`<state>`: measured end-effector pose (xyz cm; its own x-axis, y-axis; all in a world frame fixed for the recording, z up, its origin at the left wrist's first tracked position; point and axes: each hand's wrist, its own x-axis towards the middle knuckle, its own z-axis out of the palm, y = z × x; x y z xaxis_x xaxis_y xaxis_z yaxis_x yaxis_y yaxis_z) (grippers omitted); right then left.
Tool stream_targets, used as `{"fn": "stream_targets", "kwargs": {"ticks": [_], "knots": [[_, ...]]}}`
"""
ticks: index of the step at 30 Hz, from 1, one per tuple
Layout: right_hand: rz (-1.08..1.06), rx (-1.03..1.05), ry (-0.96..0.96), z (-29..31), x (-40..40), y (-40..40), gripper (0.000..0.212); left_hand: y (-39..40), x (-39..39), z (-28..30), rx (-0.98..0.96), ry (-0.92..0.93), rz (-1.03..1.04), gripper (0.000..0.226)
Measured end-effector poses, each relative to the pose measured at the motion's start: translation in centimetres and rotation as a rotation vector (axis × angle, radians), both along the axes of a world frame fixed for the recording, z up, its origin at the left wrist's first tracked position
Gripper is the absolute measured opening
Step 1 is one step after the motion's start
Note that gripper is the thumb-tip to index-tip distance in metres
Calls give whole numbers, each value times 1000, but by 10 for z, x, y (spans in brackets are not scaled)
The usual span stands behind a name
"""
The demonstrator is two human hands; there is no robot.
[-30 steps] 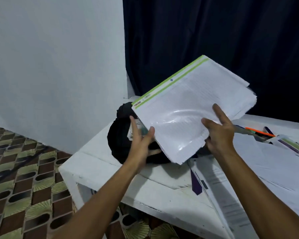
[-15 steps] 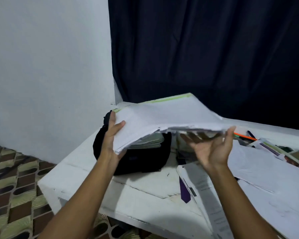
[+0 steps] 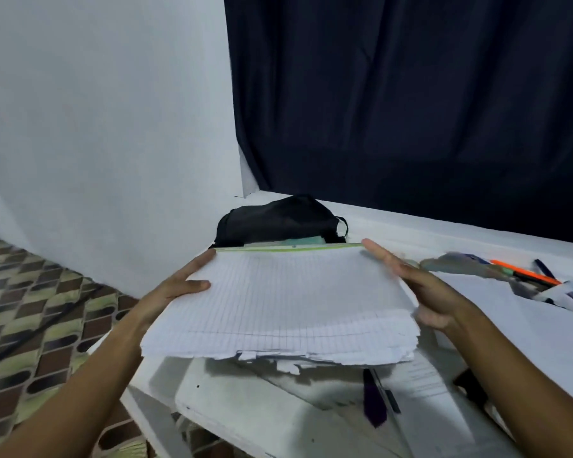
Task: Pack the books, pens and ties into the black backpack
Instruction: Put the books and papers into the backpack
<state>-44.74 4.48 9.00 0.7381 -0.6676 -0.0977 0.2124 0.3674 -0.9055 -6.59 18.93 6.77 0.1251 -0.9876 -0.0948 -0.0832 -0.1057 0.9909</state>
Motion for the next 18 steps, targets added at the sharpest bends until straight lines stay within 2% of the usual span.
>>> {"fn": "stream_targets", "kwargs": {"ticks": [2, 4, 6, 8, 11, 14, 15, 16, 18], "knots": [[74, -28, 102, -4, 10, -12, 65, -3, 5, -5, 33, -21, 51, 77], [87, -56, 221, -8, 19, -20, 56, -10, 4, -12, 21, 5, 113, 71], [64, -81, 297, -13, 24, -26, 46, -22, 6, -15, 43, 130, 157, 63], [45, -48, 286, -16, 25, -29, 44, -40, 7, -12, 120, 116, 126, 64], [-27, -2, 271, -24, 23, -35, 45, -71, 11, -6, 180, -66, 87, 83], [-191, 35, 240, -32, 21, -37, 45, -104, 21, -6, 265, 27, -63, 71], [-243, 43, 229, -34, 21, -35, 46, -118, 25, -6, 288, -28, -102, 68], [-305, 57, 214, -38, 22, -32, 46, -136, 31, -7, 286, -198, -125, 64], [-441, 83, 182, -46, 29, -23, 47, -171, 38, -7, 67, -715, -79, 55]]}}
